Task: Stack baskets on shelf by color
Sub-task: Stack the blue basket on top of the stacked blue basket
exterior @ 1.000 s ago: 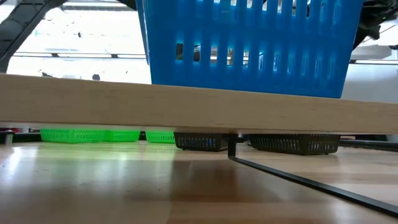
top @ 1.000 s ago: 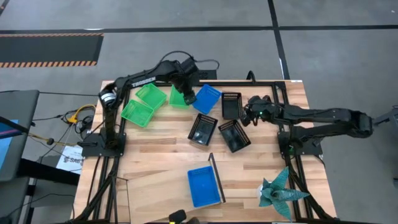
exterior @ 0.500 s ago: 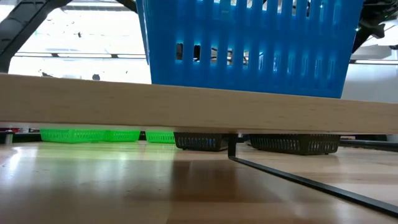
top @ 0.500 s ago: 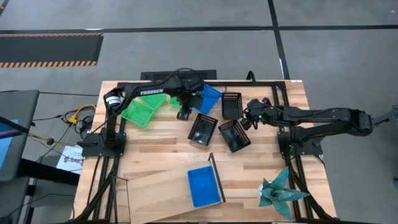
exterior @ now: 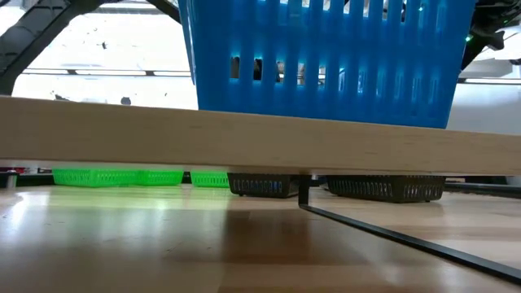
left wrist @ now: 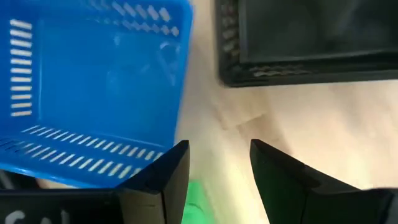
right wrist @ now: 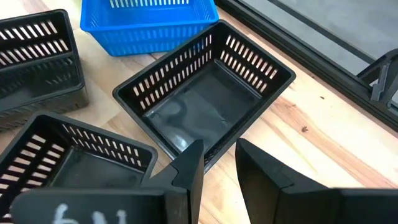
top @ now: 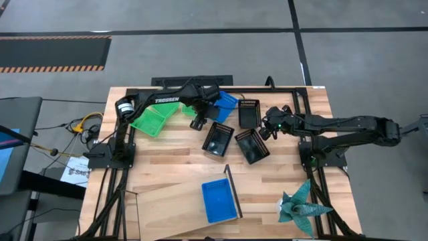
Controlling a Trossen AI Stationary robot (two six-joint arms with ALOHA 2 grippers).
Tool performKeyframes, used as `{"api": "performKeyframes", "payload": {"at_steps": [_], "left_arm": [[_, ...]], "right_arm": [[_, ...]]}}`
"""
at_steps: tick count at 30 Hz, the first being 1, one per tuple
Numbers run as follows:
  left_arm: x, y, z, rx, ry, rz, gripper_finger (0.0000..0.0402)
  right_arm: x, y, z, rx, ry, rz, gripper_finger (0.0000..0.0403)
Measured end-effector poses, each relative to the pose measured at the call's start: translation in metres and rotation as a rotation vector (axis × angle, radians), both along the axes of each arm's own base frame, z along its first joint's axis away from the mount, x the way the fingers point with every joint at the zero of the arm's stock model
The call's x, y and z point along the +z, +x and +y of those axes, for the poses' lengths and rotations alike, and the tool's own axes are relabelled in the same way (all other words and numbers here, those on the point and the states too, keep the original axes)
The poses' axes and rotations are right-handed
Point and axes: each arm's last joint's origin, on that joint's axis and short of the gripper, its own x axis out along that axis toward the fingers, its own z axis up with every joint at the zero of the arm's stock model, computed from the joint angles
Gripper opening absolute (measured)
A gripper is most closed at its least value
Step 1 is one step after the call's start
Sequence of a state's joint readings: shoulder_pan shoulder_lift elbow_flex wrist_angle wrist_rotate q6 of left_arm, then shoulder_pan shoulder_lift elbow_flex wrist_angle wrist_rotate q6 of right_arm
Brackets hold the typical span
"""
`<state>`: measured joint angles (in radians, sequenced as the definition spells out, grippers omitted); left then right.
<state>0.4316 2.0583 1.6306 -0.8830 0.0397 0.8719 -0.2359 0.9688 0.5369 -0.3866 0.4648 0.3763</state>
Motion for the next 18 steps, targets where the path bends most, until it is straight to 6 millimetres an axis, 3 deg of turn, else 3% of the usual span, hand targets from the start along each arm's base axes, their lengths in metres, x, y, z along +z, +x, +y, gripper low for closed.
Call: {"api": "performKeyframes", "payload": {"at_steps": [5,12,18], "left_arm": [[-0.007,0.002,0.004,0.039,0.036,0.013,0.0158],[0.008,-0.001,-0.003,0.035,0.041,-0.001,0.0157],[0.006,0.002,0.003,-0.006,0.072,-0.033,0.0157]], "right_arm": [[0.0,0.0,0.0,0.0,0.001,0.005,0.0118],[-0.001,-0.001,0.0,0.001,0.001,0.01,0.0118],[-0.001,-0.001,0.0,0.001,0.003,0.015,0.0118]]}}
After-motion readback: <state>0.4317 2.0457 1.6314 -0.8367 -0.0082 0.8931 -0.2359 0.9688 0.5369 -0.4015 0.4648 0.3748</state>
